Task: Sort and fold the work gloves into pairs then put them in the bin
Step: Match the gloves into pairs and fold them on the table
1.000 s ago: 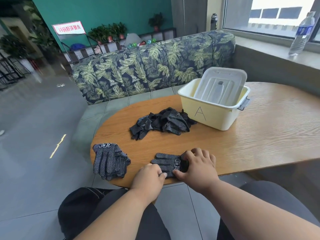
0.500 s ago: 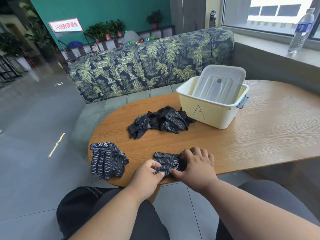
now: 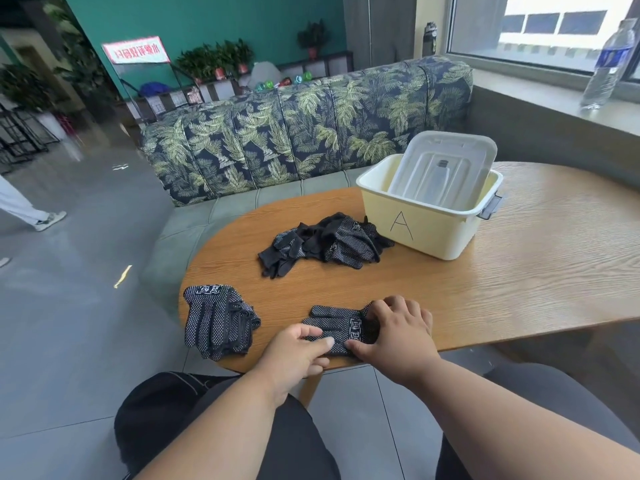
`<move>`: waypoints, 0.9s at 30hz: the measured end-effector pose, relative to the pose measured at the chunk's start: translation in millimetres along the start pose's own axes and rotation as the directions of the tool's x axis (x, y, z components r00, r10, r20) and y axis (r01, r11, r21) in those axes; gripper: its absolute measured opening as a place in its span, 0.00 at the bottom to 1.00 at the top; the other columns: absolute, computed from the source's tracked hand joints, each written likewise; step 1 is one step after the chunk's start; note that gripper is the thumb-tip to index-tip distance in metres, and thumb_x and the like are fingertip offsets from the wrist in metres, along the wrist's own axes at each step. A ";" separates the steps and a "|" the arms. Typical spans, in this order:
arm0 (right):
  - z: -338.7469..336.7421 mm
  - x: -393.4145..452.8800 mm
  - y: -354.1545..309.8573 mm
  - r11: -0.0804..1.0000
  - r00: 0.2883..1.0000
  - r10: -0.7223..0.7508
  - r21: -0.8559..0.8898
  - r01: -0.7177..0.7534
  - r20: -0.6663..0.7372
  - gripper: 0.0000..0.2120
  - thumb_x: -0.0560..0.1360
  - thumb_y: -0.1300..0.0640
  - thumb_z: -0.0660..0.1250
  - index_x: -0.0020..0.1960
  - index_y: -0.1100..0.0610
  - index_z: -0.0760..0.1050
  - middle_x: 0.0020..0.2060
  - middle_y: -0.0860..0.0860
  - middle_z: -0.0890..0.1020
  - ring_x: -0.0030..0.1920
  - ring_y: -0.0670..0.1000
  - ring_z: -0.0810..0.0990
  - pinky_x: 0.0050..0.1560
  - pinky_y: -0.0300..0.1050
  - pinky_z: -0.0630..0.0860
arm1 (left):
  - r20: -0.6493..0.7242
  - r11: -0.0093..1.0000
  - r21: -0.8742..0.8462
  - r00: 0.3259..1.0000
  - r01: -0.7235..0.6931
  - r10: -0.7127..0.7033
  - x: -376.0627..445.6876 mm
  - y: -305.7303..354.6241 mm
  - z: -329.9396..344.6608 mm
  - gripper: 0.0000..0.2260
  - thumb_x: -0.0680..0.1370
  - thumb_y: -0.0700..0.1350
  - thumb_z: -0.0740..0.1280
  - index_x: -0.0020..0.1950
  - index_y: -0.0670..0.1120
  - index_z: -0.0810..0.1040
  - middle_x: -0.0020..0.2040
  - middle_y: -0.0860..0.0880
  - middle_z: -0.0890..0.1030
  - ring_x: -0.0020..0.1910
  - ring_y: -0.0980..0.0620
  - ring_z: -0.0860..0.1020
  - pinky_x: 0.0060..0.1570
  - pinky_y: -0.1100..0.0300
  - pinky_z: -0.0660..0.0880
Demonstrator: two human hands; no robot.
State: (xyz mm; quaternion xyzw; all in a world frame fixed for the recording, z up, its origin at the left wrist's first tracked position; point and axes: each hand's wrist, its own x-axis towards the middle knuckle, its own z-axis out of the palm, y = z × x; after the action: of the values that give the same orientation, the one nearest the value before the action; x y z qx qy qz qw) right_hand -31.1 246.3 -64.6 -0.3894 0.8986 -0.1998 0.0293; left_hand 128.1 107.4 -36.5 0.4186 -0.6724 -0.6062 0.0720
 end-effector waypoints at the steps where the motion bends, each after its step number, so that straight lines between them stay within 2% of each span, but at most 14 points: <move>1: -0.2 -0.4 -0.9 1.000 1.000 0.003 -0.005 -0.003 -0.005 0.33 0.63 0.20 0.61 0.58 0.41 0.72 0.59 0.44 0.71 0.65 0.53 0.67 0.66 0.53 0.61 | -0.012 1.000 -0.011 1.000 0.009 -0.009 1.3 -0.6 -0.3 0.13 0.78 0.46 0.75 0.60 0.47 0.79 0.56 0.43 0.84 0.48 0.50 0.87 0.53 0.54 0.84; 6: 1.5 -1.7 -2.5 1.000 1.000 0.012 -0.026 -0.013 -0.026 0.35 0.62 0.17 0.58 0.57 0.41 0.73 0.58 0.45 0.72 0.65 0.54 0.68 0.66 0.53 0.61 | -0.086 1.000 0.021 0.996 -0.009 0.011 3.8 -5.6 0.8 0.10 0.76 0.38 0.75 0.56 0.46 0.80 0.55 0.39 0.83 0.47 0.49 0.86 0.47 0.59 0.83; 9: 2.2 -1.8 -2.0 1.000 1.000 0.009 -0.027 -0.010 -0.024 0.37 0.61 0.16 0.58 0.57 0.41 0.73 0.59 0.45 0.73 0.65 0.54 0.68 0.67 0.53 0.62 | -0.096 1.000 0.015 0.995 -0.006 0.008 4.7 -6.0 1.4 0.12 0.74 0.38 0.77 0.55 0.47 0.80 0.57 0.40 0.82 0.51 0.45 0.86 0.48 0.58 0.83; 13: 1.2 -1.8 -1.6 1.000 1.000 0.005 -0.025 -0.006 -0.018 0.37 0.61 0.16 0.59 0.58 0.41 0.72 0.59 0.45 0.72 0.66 0.54 0.68 0.67 0.53 0.62 | -0.099 1.000 0.013 0.995 -0.004 0.005 5.0 -5.5 2.2 0.13 0.73 0.39 0.78 0.54 0.47 0.80 0.58 0.39 0.81 0.51 0.46 0.85 0.44 0.62 0.81; 18: 1.8 -1.9 -0.9 1.000 1.000 0.001 -0.031 -0.002 -0.012 0.36 0.61 0.17 0.59 0.58 0.41 0.72 0.59 0.45 0.72 0.65 0.54 0.68 0.66 0.53 0.62 | -0.056 1.000 0.006 0.998 0.009 -0.009 2.0 -1.7 1.5 0.16 0.72 0.40 0.79 0.57 0.47 0.80 0.57 0.40 0.82 0.47 0.50 0.83 0.45 0.62 0.81; 20: 2.2 -1.8 -1.1 0.999 1.000 0.004 -0.032 -0.004 -0.022 0.37 0.61 0.17 0.59 0.57 0.41 0.73 0.58 0.45 0.73 0.65 0.54 0.69 0.66 0.53 0.63 | -0.016 1.000 0.027 1.000 0.007 -0.007 -1.0 1.2 0.1 0.18 0.72 0.36 0.78 0.59 0.48 0.79 0.57 0.42 0.79 0.47 0.51 0.82 0.47 0.61 0.82; 23: 2.0 -1.5 -2.0 1.000 1.000 0.007 -0.029 -0.008 -0.027 0.37 0.60 0.17 0.59 0.57 0.42 0.73 0.57 0.45 0.73 0.64 0.54 0.69 0.65 0.53 0.64 | 0.012 0.989 0.142 0.999 -0.039 0.038 -3.4 4.2 -0.7 0.20 0.72 0.30 0.73 0.59 0.49 0.80 0.54 0.44 0.81 0.45 0.53 0.80 0.45 0.63 0.78; 26: 0.5 -1.5 -1.8 1.000 1.000 0.006 -0.031 -0.006 -0.009 0.37 0.60 0.17 0.59 0.58 0.41 0.73 0.58 0.45 0.73 0.64 0.53 0.68 0.66 0.52 0.63 | -0.021 0.953 0.290 0.995 -0.084 0.095 -5.2 5.9 3.4 0.19 0.73 0.31 0.70 0.54 0.54 0.82 0.54 0.48 0.80 0.50 0.55 0.79 0.45 0.64 0.75; 27: 0.1 -1.3 -1.8 1.000 1.000 0.004 -0.028 -0.005 -0.006 0.37 0.60 0.17 0.59 0.58 0.41 0.72 0.58 0.45 0.73 0.64 0.53 0.68 0.66 0.52 0.63 | -0.032 0.949 0.302 0.994 -0.092 0.107 -3.4 5.0 4.0 0.17 0.73 0.32 0.71 0.53 0.54 0.83 0.53 0.48 0.81 0.48 0.54 0.79 0.44 0.64 0.75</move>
State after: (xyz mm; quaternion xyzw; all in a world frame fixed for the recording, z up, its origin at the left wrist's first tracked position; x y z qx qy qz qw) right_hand -29.0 246.1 -64.1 -0.3871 0.9023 -0.1885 0.0217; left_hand 125.4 112.2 -31.8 0.4047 -0.7748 -0.4826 0.0544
